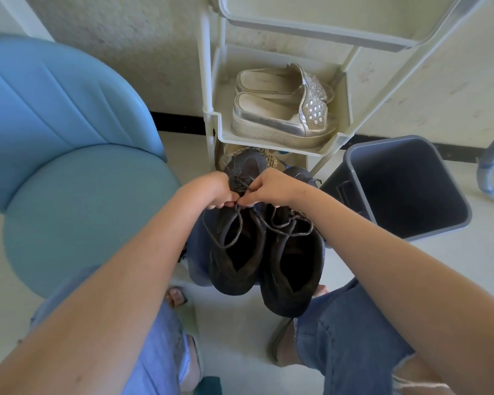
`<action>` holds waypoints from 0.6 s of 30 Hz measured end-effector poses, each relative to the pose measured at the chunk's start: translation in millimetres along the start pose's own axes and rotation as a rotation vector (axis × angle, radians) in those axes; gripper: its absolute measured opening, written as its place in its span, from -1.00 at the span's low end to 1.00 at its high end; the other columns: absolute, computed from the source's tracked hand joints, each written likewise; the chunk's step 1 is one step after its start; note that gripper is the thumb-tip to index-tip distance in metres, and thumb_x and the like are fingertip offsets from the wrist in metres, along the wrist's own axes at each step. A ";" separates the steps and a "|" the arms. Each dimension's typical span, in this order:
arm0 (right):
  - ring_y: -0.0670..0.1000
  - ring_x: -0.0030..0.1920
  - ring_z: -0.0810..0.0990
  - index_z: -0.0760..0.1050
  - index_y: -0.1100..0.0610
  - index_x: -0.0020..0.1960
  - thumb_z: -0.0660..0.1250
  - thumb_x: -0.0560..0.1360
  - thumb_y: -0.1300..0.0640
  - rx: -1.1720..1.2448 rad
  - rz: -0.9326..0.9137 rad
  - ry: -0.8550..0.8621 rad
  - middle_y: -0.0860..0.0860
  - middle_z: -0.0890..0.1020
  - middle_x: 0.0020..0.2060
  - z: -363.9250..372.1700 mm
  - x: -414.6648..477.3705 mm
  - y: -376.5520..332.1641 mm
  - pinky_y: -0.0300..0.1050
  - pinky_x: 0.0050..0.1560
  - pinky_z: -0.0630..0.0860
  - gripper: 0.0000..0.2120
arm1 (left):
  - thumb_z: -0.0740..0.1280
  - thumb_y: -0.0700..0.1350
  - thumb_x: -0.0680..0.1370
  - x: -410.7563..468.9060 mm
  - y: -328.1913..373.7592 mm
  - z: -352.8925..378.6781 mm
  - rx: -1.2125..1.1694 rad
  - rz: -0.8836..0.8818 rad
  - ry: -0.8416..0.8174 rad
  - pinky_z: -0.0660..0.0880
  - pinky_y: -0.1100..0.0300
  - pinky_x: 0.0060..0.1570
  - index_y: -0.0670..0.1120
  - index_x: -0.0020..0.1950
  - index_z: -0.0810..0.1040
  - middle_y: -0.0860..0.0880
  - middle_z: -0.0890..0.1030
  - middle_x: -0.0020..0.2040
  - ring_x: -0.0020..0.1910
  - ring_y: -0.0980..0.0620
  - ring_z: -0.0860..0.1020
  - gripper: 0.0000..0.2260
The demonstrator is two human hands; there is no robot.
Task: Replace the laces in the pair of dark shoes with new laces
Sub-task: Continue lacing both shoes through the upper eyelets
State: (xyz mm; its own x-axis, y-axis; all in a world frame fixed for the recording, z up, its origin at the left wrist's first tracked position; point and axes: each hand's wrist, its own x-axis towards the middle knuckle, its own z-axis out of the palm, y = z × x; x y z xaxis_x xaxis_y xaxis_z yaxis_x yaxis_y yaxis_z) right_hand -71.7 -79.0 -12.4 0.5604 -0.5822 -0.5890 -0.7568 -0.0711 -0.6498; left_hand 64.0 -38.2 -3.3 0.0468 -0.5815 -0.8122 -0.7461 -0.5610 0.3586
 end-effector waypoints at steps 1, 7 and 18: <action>-0.12 -0.57 0.18 0.56 0.30 -0.24 0.45 0.44 0.18 0.040 0.020 -0.002 -0.09 0.23 -0.62 -1.5 0.8 1.0 -0.38 -0.55 0.17 -0.81 | 0.17 -0.13 0.62 0.1 -1.8 -1.3 0.000 -0.017 0.004 0.17 0.32 -0.50 -0.11 -0.24 0.38 -0.01 0.39 -0.31 -0.45 0.07 0.22 -0.76; -0.11 -0.58 0.15 0.52 0.44 -0.22 0.44 0.45 0.17 0.104 0.008 0.086 -0.09 0.20 -0.62 -1.2 2.3 5.9 -0.36 -0.56 0.15 -0.70 | 0.32 0.17 0.51 -9.0 -17.7 -12.0 0.175 0.040 -0.084 0.33 0.23 -0.31 -0.05 0.15 0.54 -0.02 0.49 -0.29 -0.35 0.03 0.39 -0.64; -0.06 -0.47 0.20 0.40 0.26 -0.42 0.42 0.47 0.15 -0.006 -0.072 0.165 0.01 0.26 -0.52 14.4 8.2 -1.3 -0.24 -0.45 0.17 -0.64 | 0.46 0.12 0.41 -0.9 -19.7 -5.4 0.154 0.133 -0.012 0.40 0.29 -0.33 0.00 0.12 0.54 0.01 0.54 -0.30 -0.26 0.08 0.53 -0.64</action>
State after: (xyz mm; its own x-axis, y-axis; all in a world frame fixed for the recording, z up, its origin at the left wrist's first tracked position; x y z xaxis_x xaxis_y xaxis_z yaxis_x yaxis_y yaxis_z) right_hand -61.3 -72.0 -23.2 0.5504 -0.7007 -0.4539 -0.7192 -0.1218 -0.6841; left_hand 82.3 -29.8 -7.2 -0.0660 -0.6369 -0.7681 -0.8378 -0.3827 0.3893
